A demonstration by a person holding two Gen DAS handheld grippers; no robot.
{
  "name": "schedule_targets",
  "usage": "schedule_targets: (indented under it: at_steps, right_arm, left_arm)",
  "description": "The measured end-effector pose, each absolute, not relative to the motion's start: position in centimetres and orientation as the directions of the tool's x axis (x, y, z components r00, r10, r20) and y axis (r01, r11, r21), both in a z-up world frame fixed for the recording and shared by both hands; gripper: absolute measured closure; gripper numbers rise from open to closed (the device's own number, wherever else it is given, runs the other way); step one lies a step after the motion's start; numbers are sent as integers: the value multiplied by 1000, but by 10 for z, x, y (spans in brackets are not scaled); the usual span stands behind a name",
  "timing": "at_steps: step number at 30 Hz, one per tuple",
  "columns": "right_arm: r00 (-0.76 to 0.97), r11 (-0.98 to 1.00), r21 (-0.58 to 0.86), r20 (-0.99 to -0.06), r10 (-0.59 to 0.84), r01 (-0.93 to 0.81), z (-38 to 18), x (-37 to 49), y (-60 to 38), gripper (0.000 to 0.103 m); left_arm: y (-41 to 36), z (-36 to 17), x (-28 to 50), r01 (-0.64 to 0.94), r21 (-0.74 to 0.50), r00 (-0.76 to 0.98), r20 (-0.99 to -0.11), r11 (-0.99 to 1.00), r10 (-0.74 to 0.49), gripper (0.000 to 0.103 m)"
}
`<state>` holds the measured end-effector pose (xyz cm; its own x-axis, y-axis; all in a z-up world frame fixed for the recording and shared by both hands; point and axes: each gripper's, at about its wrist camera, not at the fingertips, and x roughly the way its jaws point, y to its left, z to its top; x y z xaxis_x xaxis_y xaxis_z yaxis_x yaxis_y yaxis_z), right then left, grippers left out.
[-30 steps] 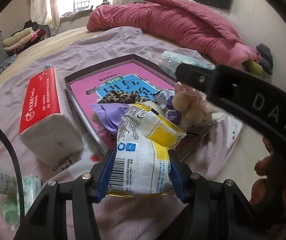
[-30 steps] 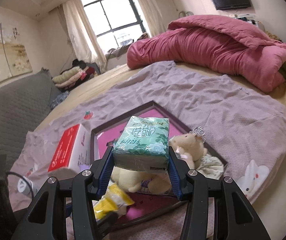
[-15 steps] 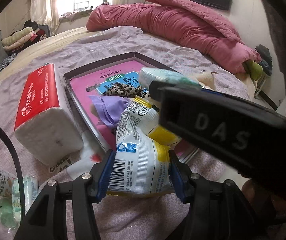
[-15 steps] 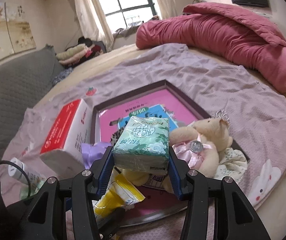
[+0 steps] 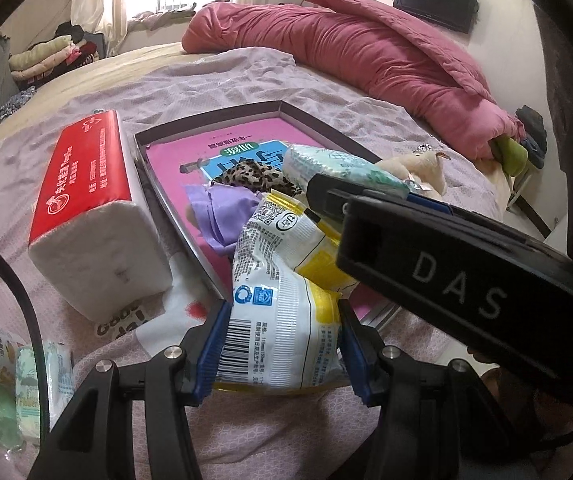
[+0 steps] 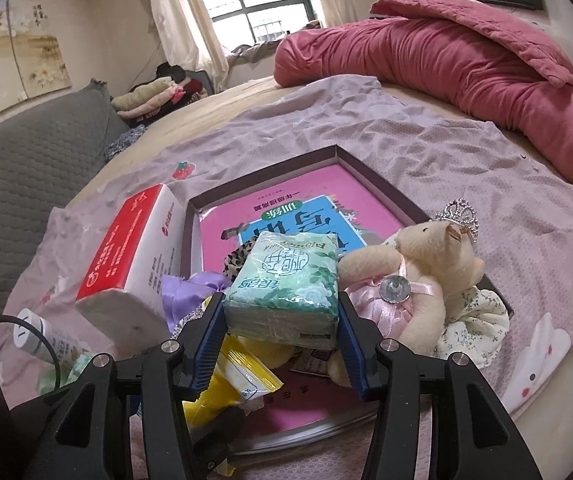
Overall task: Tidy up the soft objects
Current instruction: 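Lower the snack bag into the tray with left while right releases the tissue pack, then open the left gripper to release the snack bag onto the tray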
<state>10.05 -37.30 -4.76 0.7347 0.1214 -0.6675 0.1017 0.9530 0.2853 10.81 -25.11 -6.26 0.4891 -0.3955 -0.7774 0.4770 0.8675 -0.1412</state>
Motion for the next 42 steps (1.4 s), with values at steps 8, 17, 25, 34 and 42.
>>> schedule_targets:
  at_steps: [8,17,25,34,42]
  right_arm:
    - [766,942,318,-630,129,103,-42,95,-381,38]
    - [833,905,377,-551,49,196,-30,74,-407,32]
    - [832,854,442,-555,21,273,-35,67,-434,32]
    - [831,852,446,-556,24,274,-36,66,-434,31]
    - [827,835,466,-562,23,294,-40,65,-440,31]
  left_arm:
    - [-252,-63,108,475,-133,492,-779,870,-388,50]
    - [-268,-61,104,520,-100,481,-787,849,-387,50]
    - [-279,-62,105,530,-76,481,-793,844,-374,50]
    - [-282,-60,104,533,-81,477,-793,842,-379,49]
    - [-278,-57,103,536,-111,466,-788,837,-403,44]
